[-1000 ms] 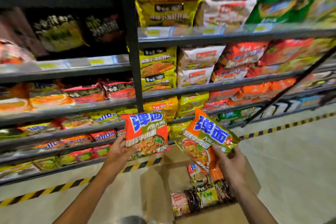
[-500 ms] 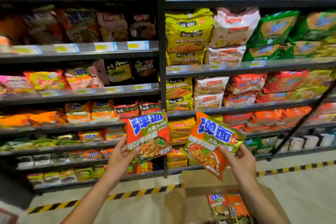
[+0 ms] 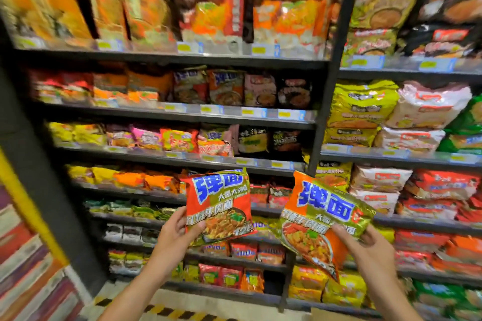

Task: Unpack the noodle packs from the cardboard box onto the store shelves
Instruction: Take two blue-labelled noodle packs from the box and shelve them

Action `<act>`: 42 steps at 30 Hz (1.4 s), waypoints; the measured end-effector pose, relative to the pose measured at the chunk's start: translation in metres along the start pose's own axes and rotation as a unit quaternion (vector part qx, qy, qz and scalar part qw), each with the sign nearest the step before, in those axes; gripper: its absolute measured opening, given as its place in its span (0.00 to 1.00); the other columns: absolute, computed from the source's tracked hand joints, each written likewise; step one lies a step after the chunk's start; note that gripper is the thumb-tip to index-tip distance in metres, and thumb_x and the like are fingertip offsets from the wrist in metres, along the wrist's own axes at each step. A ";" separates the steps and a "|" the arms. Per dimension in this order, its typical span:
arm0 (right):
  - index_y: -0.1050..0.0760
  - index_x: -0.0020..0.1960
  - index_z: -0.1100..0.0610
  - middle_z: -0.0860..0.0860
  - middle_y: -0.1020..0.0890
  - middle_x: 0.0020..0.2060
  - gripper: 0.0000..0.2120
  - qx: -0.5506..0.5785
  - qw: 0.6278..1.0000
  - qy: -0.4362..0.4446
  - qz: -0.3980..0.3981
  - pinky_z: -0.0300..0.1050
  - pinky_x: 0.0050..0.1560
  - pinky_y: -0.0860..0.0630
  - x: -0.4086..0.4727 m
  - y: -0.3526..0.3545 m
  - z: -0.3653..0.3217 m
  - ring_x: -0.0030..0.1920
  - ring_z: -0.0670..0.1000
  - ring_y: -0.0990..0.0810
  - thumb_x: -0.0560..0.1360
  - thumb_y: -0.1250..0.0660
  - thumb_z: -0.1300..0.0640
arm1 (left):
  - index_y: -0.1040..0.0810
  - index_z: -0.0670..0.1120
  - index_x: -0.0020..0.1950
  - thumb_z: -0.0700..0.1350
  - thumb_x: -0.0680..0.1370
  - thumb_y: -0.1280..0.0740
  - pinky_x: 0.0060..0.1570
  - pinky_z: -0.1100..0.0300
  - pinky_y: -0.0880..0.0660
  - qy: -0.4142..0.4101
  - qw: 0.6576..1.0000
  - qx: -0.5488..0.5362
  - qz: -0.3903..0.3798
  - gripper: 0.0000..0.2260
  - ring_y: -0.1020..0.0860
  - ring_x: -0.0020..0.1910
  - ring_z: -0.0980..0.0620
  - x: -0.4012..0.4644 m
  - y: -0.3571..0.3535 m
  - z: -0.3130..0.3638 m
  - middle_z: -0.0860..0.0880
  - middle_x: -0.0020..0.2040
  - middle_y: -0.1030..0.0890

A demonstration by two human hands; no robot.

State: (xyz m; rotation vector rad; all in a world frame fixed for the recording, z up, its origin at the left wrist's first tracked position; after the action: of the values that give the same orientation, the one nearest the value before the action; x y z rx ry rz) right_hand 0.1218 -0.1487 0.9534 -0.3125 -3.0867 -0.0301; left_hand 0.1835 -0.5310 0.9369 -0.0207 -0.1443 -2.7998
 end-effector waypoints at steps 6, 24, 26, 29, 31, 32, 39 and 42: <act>0.21 0.48 0.56 0.46 0.16 0.40 0.09 -0.032 0.999 0.008 -0.012 0.32 0.28 0.25 -0.005 -0.119 -0.022 0.33 0.42 0.18 0.70 0.23 0.58 | 0.28 0.61 0.60 0.48 0.75 0.27 0.46 0.67 0.26 -0.019 0.999 -0.025 0.012 0.17 0.19 0.48 0.65 0.046 0.103 0.000 0.56 0.53 0.17; 0.23 0.47 0.53 0.48 0.16 0.40 0.10 -0.022 0.998 0.060 -0.023 0.45 0.39 0.20 0.035 -0.289 -0.072 0.37 0.48 0.16 0.70 0.24 0.58 | 0.27 0.62 0.61 0.52 0.73 0.27 0.53 0.61 0.25 -0.091 0.995 -0.031 0.005 0.19 0.20 0.56 0.61 0.180 0.214 0.014 0.62 0.56 0.18; 0.24 0.45 0.52 0.50 0.15 0.39 0.09 -0.021 0.997 0.076 -0.027 0.42 0.36 0.22 0.048 -0.294 -0.080 0.34 0.49 0.16 0.71 0.24 0.59 | 0.26 0.60 0.61 0.51 0.73 0.27 0.54 0.60 0.25 -0.101 0.994 -0.028 0.011 0.19 0.20 0.56 0.61 0.198 0.209 0.020 0.62 0.56 0.18; 0.20 0.53 0.55 0.48 0.12 0.40 0.12 -0.021 0.994 0.098 -0.040 0.43 0.39 0.20 0.077 -0.299 -0.079 0.39 0.45 0.14 0.71 0.24 0.58 | 0.25 0.57 0.63 0.48 0.74 0.28 0.59 0.55 0.25 -0.124 0.992 -0.026 0.009 0.18 0.20 0.57 0.60 0.221 0.199 0.031 0.60 0.57 0.18; 0.19 0.53 0.54 0.45 0.13 0.40 0.12 -0.009 0.993 0.109 -0.043 0.38 0.37 0.21 0.097 -0.302 -0.085 0.40 0.43 0.14 0.71 0.24 0.57 | 0.25 0.58 0.61 0.46 0.75 0.28 0.59 0.59 0.25 -0.141 0.990 -0.022 0.019 0.17 0.21 0.56 0.64 0.235 0.191 0.046 0.63 0.55 0.18; 0.19 0.53 0.52 0.44 0.13 0.41 0.11 0.000 0.992 0.117 -0.045 0.37 0.37 0.21 0.107 -0.304 -0.088 0.41 0.43 0.14 0.71 0.24 0.56 | 0.25 0.59 0.60 0.44 0.75 0.28 0.56 0.65 0.25 -0.153 0.988 -0.013 0.020 0.16 0.21 0.54 0.67 0.243 0.188 0.056 0.66 0.53 0.18; 0.18 0.56 0.53 0.47 0.12 0.46 0.15 0.040 0.987 0.149 -0.055 0.44 0.45 0.20 0.157 -0.317 -0.107 0.47 0.47 0.13 0.69 0.24 0.55 | 0.25 0.52 0.63 0.43 0.76 0.29 0.53 0.64 0.24 -0.217 0.975 0.012 0.040 0.16 0.20 0.57 0.60 0.313 0.183 0.096 0.54 0.57 0.17; 0.18 0.56 0.54 0.48 0.12 0.47 0.17 0.045 0.985 0.155 -0.054 0.48 0.47 0.16 0.172 -0.321 -0.110 0.48 0.49 0.13 0.67 0.24 0.54 | 0.25 0.55 0.59 0.41 0.76 0.28 0.54 0.63 0.24 -0.238 0.969 0.020 0.059 0.16 0.19 0.55 0.59 0.345 0.181 0.110 0.54 0.54 0.16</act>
State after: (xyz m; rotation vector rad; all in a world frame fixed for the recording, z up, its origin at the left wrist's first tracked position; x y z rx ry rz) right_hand -0.1069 -0.4309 1.0654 -0.1226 -2.7820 0.0521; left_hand -0.0819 -0.8036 1.0746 -0.6709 -0.3019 -2.6185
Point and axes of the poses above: each hand's wrist, its own x-axis towards the middle knuckle, its own y-axis out of the back of the hand, z = x × y, the point moved 4 cm from there along x, towards the middle knuckle
